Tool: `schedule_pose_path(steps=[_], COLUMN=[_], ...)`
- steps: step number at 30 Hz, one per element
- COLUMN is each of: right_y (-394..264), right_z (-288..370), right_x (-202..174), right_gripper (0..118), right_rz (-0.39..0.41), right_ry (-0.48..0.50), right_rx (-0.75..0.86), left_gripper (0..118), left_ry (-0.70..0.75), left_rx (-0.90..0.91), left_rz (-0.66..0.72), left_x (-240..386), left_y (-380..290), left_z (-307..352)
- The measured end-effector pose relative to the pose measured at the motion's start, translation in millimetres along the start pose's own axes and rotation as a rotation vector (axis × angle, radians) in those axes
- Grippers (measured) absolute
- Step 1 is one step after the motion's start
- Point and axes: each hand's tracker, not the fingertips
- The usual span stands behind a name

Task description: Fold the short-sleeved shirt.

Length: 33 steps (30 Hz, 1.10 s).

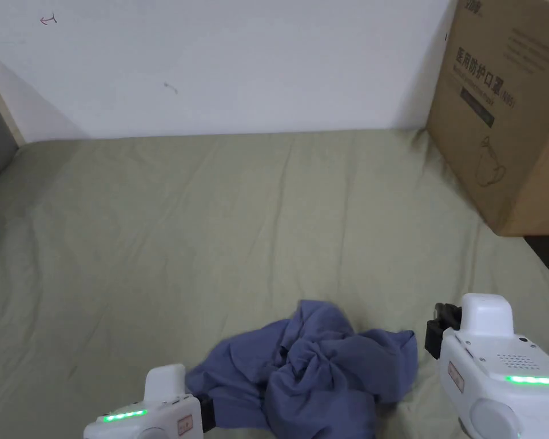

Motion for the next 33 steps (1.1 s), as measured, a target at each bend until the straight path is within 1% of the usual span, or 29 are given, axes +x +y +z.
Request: schedule_pose_path(steps=[2, 3, 4, 5, 7, 8, 9, 10, 11, 13, 14, 15, 16, 17, 18, 19, 20, 21, 23, 25, 27, 29, 30, 33], right_y=[-4, -6, -10, -14, -21, -22, -25, -28, -31, -39, -41, -43, -47, -50, -52, -52, -50, -47, -40, -33, -19, -2, 9, 46], right_z=[-30, -44, -59, -74, -98, -101, -109, -116, -122, -137, -140, -143, -145, -147, -147, -144, -142, -138, -127, -115, -95, -74, -63, -30], right_x=[5, 7, 9, 10, 12, 8, 7, 7, 5, 6, 5, 3, 0, -4, -7, -6, -6, -6, -6, -4, -2, 0, 2, 4], right_gripper=[42, 48, 51, 51, 72, 88, 97, 103, 107, 107, 104, 96, 79, 53, 44, 32, 11, 7, 7, 6, 6, 6, 6, 6], right_rz=[-0.034, -0.040, -0.048, -0.057, -0.072, -0.075, -0.080, -0.075, -0.077, -0.083, -0.088, -0.083, -0.074, -0.045, -0.009, -0.015, -0.063, -0.065, -0.060, -0.038, 0.011, 0.030, 0.036, 0.070], right_ry=[0.014, 0.016, 0.018, 0.010, 0.009, 0.008, 0.015, 0.013, 0.013, 0.023, 0.034, 0.044, 0.048, 0.040, 0.018, 0.026, 0.083, 0.070, 0.064, 0.070, 0.053, 0.079, 0.081, 0.083], right_rx=[-0.087, -0.128, -0.159, -0.199, -0.276, -0.316, -0.350, -0.366, -0.379, -0.411, -0.440, -0.450, -0.455, -0.487, -0.502, -0.481, -0.474, -0.476, -0.456, -0.417, -0.336, -0.282, -0.247, -0.136], left_gripper=[2, 2, 2, 2, 2, 2, 2, 2, 2, 2, 2, 2, 2, 2, 2, 2, 2, 2, 2, 2, 2, 2, 2, 2], left_ry=[-0.008, -0.016, -0.019, -0.018, -0.004, -0.005, -0.006, -0.011, -0.015, -0.023, -0.025, -0.025, -0.026, -0.025, -0.023, -0.021, -0.020, -0.022, -0.032, -0.045, -0.062, -0.082, -0.109, -0.122], left_rx=[0.014, 0.019, 0.021, 0.019, 0.020, 0.018, 0.016, 0.014, 0.015, 0.012, 0.012, 0.010, 0.008, 0.007, 0.005, 0.004, 0.003, 0.002, 0.004, 0.005, 0.022, 0.044, 0.052, 0.105], left_rz=[-0.010, -0.014, -0.017, -0.027, -0.047, -0.054, -0.058, -0.059, -0.059, -0.059, -0.060, -0.061, -0.062, -0.065, -0.064, -0.063, -0.057, -0.047, -0.026, -0.013, -0.003, 0.012, 0.015, 0.006], left_x=[3, 5, 6, 7, 9, 9, 9, 9, 8, 7, 7, 7, 6, 6, 5, 4, 2, 1, -1, -3, -3, -4, -5, -9], left_y=[6, 9, 11, 13, 15, 16, 18, 19, 19, 20, 20, 20, 20, 20, 19, 18, 18, 18, 17, 17, 20, 25, 31, 50], left_z=[6, 5, 4, 2, -3, -5, -5, -6, -6, -7, -7, -7, -8, -8, -9, -10, -10, -9, -6, -2, 7, 16, 21, 38])
